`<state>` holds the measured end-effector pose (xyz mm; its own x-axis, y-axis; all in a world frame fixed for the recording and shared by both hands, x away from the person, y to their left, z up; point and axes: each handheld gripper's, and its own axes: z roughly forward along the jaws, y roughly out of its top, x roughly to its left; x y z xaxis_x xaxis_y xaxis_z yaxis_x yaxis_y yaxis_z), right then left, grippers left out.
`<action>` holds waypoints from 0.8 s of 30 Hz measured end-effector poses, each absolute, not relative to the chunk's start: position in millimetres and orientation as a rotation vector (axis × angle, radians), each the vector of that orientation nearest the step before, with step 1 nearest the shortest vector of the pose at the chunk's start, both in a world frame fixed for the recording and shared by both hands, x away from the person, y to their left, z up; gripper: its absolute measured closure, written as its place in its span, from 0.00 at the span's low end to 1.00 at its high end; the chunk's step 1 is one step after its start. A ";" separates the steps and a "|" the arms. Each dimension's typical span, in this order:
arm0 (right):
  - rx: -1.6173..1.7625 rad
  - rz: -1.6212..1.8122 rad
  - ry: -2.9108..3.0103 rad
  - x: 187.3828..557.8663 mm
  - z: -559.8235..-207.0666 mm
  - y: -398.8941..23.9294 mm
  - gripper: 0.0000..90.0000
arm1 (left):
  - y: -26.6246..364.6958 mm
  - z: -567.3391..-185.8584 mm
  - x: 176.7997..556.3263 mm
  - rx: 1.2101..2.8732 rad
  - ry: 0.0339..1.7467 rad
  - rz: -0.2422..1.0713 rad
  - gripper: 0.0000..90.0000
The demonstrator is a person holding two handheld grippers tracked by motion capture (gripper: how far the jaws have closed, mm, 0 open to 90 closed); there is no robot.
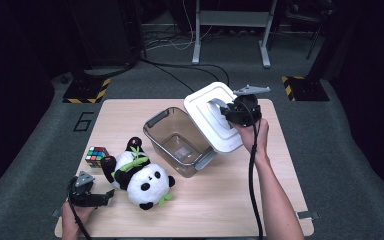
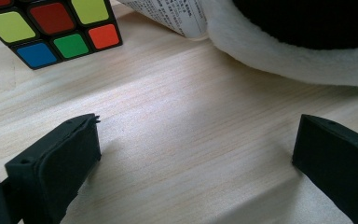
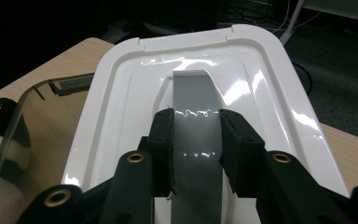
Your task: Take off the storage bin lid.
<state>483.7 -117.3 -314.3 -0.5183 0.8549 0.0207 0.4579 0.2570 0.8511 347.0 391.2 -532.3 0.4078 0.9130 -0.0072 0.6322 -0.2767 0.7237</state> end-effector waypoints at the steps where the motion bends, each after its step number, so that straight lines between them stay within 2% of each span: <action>1: 1.198 1.173 2.078 483.3 -314.9 -122.9 0.74 | 391.2 -532.3 347.0 2.013 1.310 0.552 0.01; 24: 1.327 1.094 1.975 482.3 -333.6 -177.7 0.74 | 391.2 -532.3 347.0 2.013 1.310 0.552 0.01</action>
<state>482.3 -177.7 -333.6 -0.3872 0.9218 0.0185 0.5045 0.1950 0.8411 347.0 391.2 -532.3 0.4076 0.9131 -0.0073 0.6324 -0.2765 0.7236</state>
